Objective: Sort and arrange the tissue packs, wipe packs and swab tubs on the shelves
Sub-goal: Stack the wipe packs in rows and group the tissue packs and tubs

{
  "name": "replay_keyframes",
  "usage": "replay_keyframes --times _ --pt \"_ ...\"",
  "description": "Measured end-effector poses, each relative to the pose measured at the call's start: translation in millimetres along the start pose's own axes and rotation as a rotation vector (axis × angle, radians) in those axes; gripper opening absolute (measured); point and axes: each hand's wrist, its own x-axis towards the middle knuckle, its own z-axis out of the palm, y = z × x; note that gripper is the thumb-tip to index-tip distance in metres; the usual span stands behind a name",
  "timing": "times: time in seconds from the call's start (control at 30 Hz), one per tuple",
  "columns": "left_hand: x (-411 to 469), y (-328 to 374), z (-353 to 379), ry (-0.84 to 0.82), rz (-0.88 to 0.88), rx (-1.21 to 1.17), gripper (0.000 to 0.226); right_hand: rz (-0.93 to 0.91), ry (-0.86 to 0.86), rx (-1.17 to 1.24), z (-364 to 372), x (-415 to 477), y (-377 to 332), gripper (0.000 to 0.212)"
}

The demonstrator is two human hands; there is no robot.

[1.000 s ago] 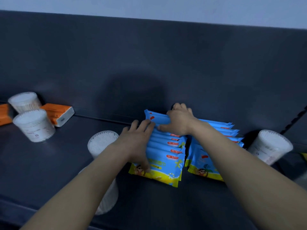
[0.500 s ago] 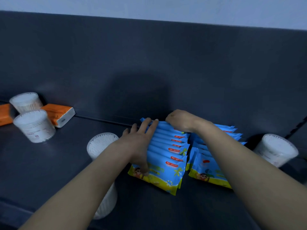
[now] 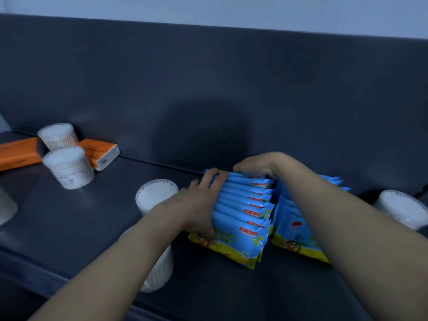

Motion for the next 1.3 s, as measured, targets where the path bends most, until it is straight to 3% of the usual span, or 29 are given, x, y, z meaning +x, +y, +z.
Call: replay_keyframes --times 0.4,0.63,0.9,1.17,1.3 --pt "-4 -4 2 -0.005 0.025 -0.029 0.143 -0.038 -0.121 -0.009 8 -1 -5 0.031" --pt "-8 -1 4 0.050 0.012 -0.054 0.141 -0.078 -0.006 -0.154 2 -12 -13 0.032" --pt "-10 6 4 0.079 -0.039 -0.019 0.127 -0.062 0.026 0.001 -2 -11 -19 0.025" --pt "21 3 0 0.151 -0.046 0.026 0.111 -0.087 0.331 -0.182 -7 -1 -3 0.047" --pt "29 1 -2 0.118 -0.051 -0.042 0.114 -0.123 0.541 -0.201 -7 0 7 0.034"
